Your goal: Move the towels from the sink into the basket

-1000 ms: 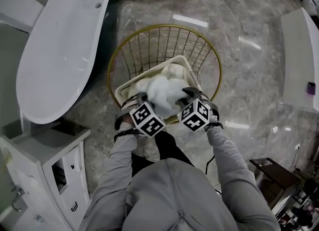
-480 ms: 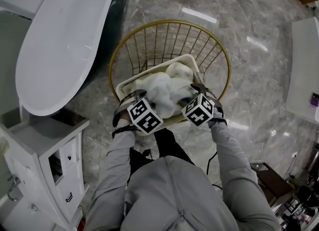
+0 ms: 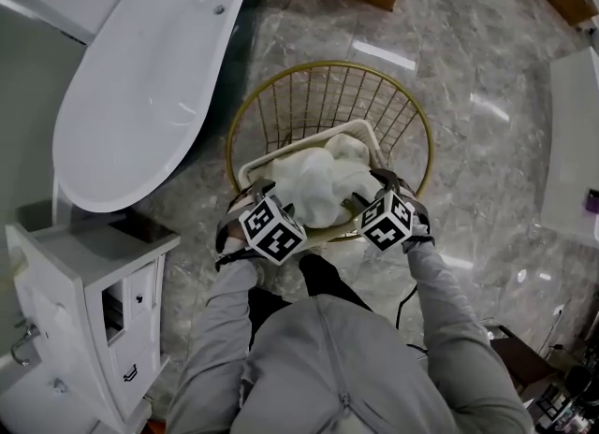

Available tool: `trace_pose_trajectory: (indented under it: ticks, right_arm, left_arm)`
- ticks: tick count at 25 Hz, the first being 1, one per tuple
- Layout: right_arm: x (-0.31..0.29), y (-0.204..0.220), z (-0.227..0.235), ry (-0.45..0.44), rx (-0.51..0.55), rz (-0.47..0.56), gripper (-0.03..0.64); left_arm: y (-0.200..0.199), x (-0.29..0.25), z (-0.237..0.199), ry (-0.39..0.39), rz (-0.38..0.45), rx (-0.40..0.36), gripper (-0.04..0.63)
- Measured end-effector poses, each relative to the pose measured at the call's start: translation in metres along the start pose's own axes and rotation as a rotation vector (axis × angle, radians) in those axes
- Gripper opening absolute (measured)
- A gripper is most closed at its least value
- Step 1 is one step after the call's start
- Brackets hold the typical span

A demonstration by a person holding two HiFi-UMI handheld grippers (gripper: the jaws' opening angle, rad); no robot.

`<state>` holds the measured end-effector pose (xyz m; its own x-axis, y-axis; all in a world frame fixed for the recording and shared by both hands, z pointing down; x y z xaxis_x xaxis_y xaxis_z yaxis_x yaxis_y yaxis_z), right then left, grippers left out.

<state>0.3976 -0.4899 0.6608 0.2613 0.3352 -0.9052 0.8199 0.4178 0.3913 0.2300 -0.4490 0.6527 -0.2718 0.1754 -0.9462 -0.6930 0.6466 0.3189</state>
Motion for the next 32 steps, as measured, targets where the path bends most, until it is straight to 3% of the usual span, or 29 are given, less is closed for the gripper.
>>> trace_pose_trajectory:
  ticks: [5,11,19,27,32]
  right_arm:
    - [0.021,-0.016,0.003,0.061,-0.054,0.057,0.233]
    - [0.062,-0.047,0.012,0.095,-0.272,0.218,0.233]
    - [0.097,-0.088,-0.014,0.102,-0.350,0.350,0.233]
    - [0.155,-0.162,-0.126,0.071,-0.310,0.580,0.233]
    - [0.190,-0.226,-0.231,-0.018,-0.237,0.716,0.233]
  left_arm:
    - [0.014,0.026,0.003,-0.038,0.038,0.051,0.290]
    - [0.042,0.076,0.004,-0.103,0.174,0.263,0.290]
    - [0.120,0.158,0.018,-0.252,0.309,0.445,0.288]
    - [0.251,0.270,0.043,-0.472,0.522,0.640,0.288]
    - [0.367,0.333,0.077,-0.616,0.550,0.750,0.289]
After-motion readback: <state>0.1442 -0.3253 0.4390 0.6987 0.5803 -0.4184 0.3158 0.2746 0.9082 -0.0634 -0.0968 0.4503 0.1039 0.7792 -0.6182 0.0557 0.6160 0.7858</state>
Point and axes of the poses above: the fingertips, and each gripper's own axes: x backward along the fingers, z to its right, y out of its underside, the point moved 2 cm from there along x, backward along the fingers, and after that the axes turned 4 degrees about y, right-handed, at the moved point
